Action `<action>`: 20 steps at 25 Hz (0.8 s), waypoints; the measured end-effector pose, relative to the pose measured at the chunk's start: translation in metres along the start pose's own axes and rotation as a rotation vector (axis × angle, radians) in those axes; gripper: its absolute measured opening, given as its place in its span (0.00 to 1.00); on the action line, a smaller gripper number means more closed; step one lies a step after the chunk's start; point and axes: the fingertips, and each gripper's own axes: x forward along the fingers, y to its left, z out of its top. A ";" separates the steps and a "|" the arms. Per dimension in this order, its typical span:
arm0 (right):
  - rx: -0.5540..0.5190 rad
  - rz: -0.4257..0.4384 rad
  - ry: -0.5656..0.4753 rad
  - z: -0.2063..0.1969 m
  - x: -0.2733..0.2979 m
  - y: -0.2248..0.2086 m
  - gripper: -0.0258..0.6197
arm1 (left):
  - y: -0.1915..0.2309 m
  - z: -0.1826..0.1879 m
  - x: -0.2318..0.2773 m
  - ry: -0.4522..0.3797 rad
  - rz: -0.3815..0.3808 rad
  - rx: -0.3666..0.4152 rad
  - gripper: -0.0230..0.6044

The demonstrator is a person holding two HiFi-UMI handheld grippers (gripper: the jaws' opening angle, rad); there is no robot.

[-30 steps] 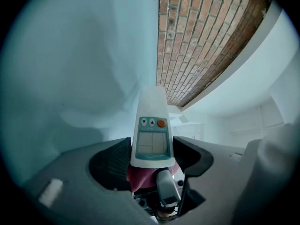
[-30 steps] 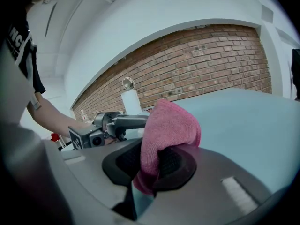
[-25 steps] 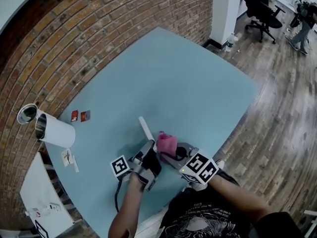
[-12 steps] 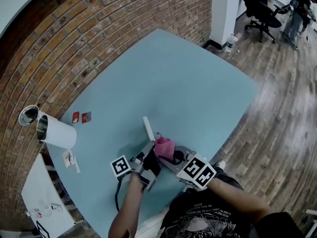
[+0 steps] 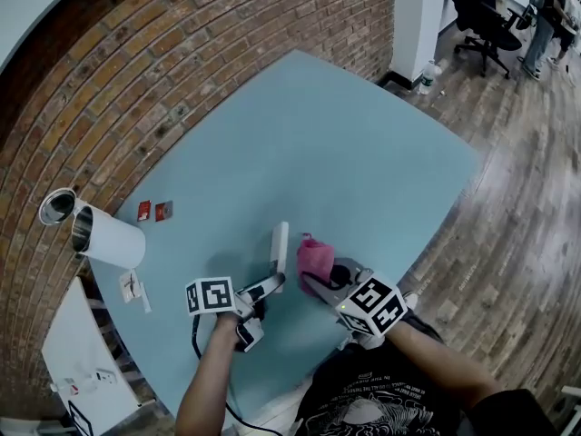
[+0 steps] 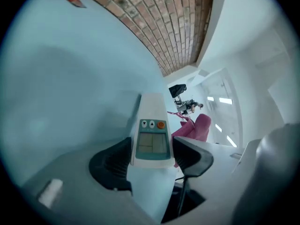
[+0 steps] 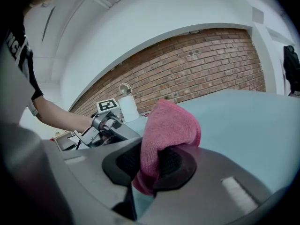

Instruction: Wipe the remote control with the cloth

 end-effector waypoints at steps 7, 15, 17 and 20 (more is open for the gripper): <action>0.005 -0.001 0.013 -0.005 0.003 0.002 0.14 | 0.017 -0.009 -0.017 0.258 0.156 0.325 0.49; -0.004 -0.028 0.027 -0.010 0.004 0.006 0.14 | 0.025 -0.028 -0.015 0.595 0.363 0.800 0.50; 0.004 -0.032 0.031 -0.013 0.003 0.007 0.14 | 0.027 -0.031 -0.015 0.632 0.386 0.863 0.50; 0.005 -0.044 0.039 -0.016 0.001 0.009 0.14 | 0.028 -0.033 -0.016 0.672 0.413 0.962 0.50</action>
